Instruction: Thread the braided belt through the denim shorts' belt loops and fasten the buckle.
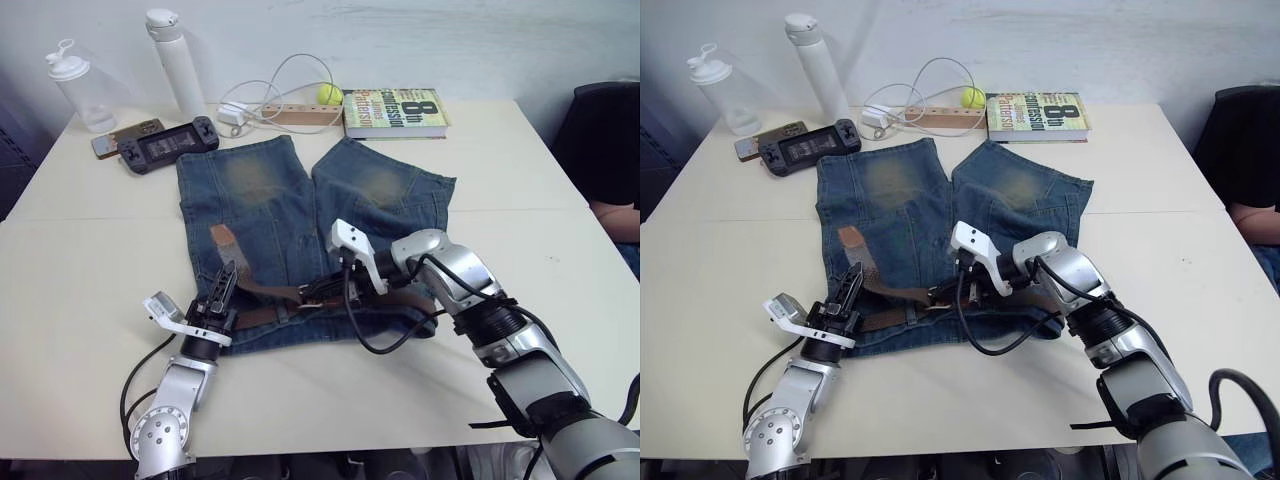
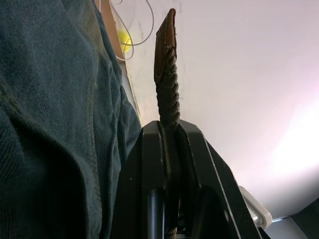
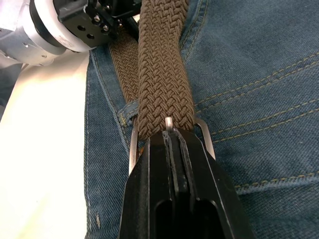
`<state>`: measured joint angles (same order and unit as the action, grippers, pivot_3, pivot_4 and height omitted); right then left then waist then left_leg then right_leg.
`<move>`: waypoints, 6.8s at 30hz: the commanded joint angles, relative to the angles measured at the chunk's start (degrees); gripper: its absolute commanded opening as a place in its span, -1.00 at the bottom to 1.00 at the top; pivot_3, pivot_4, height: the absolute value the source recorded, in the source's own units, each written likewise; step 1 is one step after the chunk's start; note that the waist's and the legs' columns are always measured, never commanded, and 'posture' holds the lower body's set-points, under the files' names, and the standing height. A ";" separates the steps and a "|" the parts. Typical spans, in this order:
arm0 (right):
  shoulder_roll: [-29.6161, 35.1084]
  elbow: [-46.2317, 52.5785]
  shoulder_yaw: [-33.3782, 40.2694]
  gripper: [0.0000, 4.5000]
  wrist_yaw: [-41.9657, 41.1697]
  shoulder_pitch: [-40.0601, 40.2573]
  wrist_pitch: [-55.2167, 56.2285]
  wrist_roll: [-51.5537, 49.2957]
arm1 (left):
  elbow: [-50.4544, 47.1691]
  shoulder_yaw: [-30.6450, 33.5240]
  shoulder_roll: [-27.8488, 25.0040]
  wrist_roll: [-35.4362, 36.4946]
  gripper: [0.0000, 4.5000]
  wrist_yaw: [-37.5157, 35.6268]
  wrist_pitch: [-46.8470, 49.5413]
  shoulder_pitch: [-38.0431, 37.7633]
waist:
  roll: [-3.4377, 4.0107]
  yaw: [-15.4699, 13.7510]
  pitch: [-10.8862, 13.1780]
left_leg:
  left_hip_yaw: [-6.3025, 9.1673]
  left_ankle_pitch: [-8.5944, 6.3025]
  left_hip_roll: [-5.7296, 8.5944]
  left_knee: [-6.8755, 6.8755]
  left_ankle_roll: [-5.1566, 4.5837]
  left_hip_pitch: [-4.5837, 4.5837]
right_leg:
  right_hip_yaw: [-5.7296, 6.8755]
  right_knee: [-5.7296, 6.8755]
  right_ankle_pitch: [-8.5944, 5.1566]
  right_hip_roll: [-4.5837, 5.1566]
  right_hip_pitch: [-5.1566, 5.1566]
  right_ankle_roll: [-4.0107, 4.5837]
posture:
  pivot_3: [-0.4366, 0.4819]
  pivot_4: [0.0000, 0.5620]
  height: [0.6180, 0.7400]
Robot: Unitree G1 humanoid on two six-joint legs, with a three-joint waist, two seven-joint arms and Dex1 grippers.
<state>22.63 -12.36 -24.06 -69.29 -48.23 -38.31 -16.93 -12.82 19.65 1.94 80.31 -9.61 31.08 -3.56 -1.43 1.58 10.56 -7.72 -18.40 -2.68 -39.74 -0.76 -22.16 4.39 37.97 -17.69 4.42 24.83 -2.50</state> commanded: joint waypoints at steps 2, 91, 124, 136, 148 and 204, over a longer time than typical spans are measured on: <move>-0.70 0.02 0.10 -0.93 -0.44 0.55 1.34 0.72 | 2.56 -0.65 1.08 -1.32 -1.00 0.64 0.12 -1.67 | 0.03 0.01 -0.02 | 0.08 -0.06 0.00 0.01 -0.07 0.05 | 0.07 -0.06 0.00 0.00 -0.12 0.00 | -0.05 -0.47 0.40; 4.77 16.94 -5.31 -0.93 7.28 6.20 -16.61 17.82 | 77.19 -12.05 -12.40 -61.10 -1.00 -47.41 -19.08 76.33 | 0.75 -1.64 -1.08 | 0.96 0.33 0.08 1.71 0.53 0.47 | 2.01 -1.48 0.18 0.74 -1.16 0.20 | -0.05 -0.47 0.40; 26.87 36.38 20.71 0.47 13.31 13.09 2.60 5.07 | 25.10 -35.16 -25.61 -78.50 -1.00 -49.08 -30.60 48.99 | 0.12 -1.60 0.44 | 0.59 1.56 0.56 1.67 0.01 -1.16 | 2.48 -1.14 0.34 1.23 0.40 -0.05 | -0.05 -0.47 0.40; 29.04 39.43 17.42 0.47 7.67 15.92 2.09 1.07 | 26.19 -38.48 -29.17 -84.76 -1.00 -50.25 -38.10 50.84 | 0.07 -1.74 0.47 | 0.65 1.64 0.56 1.55 -0.06 -1.15 | 2.51 -0.99 0.34 1.26 0.36 -0.05 | -0.05 -0.47 0.40; 24.98 40.38 6.71 0.47 18.29 23.98 10.09 15.47 | 42.05 -44.49 -32.91 -94.62 -1.00 -52.56 -59.32 61.46 | 0.06 -1.74 0.48 | 0.69 1.63 0.56 1.46 -0.08 -1.12 | 2.58 -0.96 0.34 1.27 0.26 -0.05 | -0.05 -0.47 0.40; 14.46 35.03 7.88 -0.95 25.32 28.57 18.70 27.14 | 53.19 -44.10 -35.06 -96.06 -1.00 -54.49 -72.35 67.66 | 0.03 -1.35 0.48 | 0.62 1.56 0.54 0.57 -0.23 -1.12 | 2.94 -0.11 0.33 1.22 0.23 -0.05 | -0.05 -0.47 0.40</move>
<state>37.38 21.04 -17.81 -44.67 -18.99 -19.10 10.33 41.18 -24.77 -32.70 -15.51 -64.57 -40.57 64.20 -1.41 0.23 11.04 -7.10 -16.84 -2.14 -39.17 -0.99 -23.29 7.33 37.86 -17.36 5.64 25.06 -2.54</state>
